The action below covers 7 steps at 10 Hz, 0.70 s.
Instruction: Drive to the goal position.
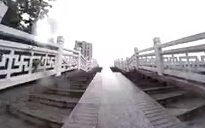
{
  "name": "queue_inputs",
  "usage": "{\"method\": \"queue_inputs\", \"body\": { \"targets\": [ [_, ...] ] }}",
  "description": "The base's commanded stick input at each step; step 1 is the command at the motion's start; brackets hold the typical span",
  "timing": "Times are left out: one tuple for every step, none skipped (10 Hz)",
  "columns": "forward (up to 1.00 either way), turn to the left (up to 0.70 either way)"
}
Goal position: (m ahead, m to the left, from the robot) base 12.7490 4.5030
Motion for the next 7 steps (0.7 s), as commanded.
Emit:
{"method": "queue_inputs", "body": {
  "targets": [
    [0.6, 0.0],
    [0.6, 0.0],
    [0.6, 0.0],
    [0.6, 0.0],
    [0.6, 0.0],
    [0.6, 0.0],
    [0.6, 0.0]
  ]
}}
